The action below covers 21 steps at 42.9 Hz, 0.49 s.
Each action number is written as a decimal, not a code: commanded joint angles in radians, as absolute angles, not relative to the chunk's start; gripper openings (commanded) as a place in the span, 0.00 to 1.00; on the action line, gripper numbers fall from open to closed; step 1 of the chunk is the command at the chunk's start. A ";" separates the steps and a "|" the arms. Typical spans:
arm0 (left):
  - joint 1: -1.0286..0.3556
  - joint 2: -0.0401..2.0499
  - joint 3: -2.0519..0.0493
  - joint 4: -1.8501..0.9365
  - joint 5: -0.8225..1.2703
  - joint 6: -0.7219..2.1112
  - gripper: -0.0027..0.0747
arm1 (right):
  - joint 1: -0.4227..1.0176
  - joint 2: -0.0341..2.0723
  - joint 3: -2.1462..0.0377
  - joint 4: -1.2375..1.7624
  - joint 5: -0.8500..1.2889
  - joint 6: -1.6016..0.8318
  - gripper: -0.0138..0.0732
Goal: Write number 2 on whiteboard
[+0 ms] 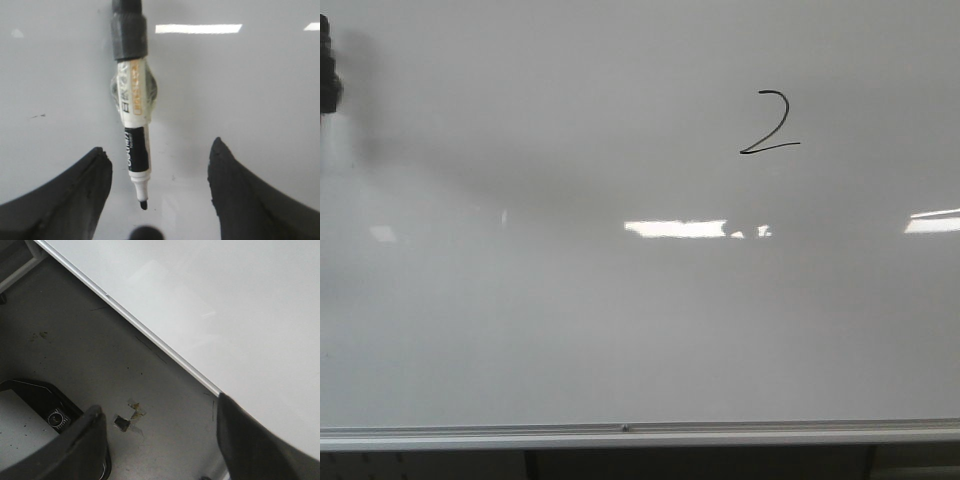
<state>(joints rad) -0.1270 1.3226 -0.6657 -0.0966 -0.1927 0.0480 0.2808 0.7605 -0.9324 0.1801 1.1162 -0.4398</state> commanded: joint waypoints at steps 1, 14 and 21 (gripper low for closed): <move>-0.129 1.192 -0.737 -0.060 -0.045 0.050 0.59 | 0.274 0.756 -0.960 0.192 1.065 -0.428 0.73; -0.129 1.005 -0.988 0.000 0.639 0.050 0.59 | 0.274 0.756 -0.960 0.185 1.074 -0.311 0.73; -0.129 0.922 -1.057 0.008 0.851 0.038 0.59 | 0.274 0.755 -0.960 0.115 1.102 -0.140 0.67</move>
